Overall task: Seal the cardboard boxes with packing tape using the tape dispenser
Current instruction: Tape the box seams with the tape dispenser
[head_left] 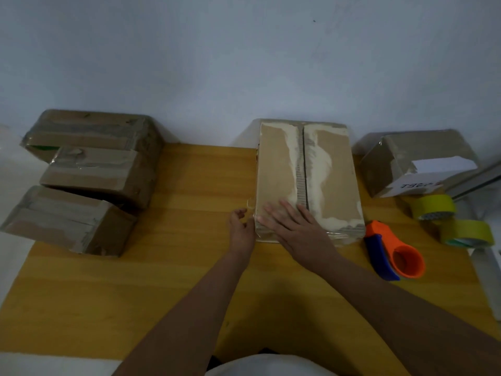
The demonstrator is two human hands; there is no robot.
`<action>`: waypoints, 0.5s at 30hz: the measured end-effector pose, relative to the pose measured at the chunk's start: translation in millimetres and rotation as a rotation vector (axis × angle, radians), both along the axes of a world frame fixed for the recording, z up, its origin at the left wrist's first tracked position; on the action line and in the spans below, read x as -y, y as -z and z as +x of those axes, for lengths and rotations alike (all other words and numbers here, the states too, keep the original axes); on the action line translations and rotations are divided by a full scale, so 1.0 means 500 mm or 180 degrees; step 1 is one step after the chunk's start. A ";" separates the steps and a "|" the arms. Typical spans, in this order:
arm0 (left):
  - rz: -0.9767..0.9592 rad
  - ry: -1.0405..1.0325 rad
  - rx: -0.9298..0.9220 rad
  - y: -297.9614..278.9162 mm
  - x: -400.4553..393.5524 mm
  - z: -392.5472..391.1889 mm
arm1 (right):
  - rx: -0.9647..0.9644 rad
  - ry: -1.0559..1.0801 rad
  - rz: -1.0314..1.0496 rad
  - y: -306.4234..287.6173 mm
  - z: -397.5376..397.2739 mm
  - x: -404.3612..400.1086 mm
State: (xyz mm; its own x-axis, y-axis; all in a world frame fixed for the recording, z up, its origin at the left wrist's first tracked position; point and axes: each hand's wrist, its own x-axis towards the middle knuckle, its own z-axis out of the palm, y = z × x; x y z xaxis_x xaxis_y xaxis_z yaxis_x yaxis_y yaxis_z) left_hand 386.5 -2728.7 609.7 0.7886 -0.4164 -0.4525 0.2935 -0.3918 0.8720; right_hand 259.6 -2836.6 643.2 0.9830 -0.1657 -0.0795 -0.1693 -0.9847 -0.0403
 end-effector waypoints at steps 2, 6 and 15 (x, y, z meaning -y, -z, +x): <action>0.0188 0.0272 0.0180 -0.006 -0.004 0.018 | -0.0052 -0.0019 0.0111 -0.006 -0.001 0.001; 0.0232 0.0674 0.0680 -0.018 -0.054 0.039 | 0.0103 0.0010 0.0074 -0.013 -0.001 0.001; 0.0282 0.2836 0.2643 -0.062 -0.048 0.101 | 0.0608 0.0022 -0.0387 -0.001 0.003 -0.007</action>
State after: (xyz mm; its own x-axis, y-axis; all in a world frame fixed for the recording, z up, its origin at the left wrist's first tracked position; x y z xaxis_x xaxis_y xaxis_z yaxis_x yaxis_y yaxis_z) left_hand 437.2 -2704.5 640.5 0.3058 -0.9521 -0.0014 -0.7417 -0.2391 0.6267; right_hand 261.1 -2832.9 643.8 0.9771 -0.1694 0.1291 -0.1767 -0.9832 0.0466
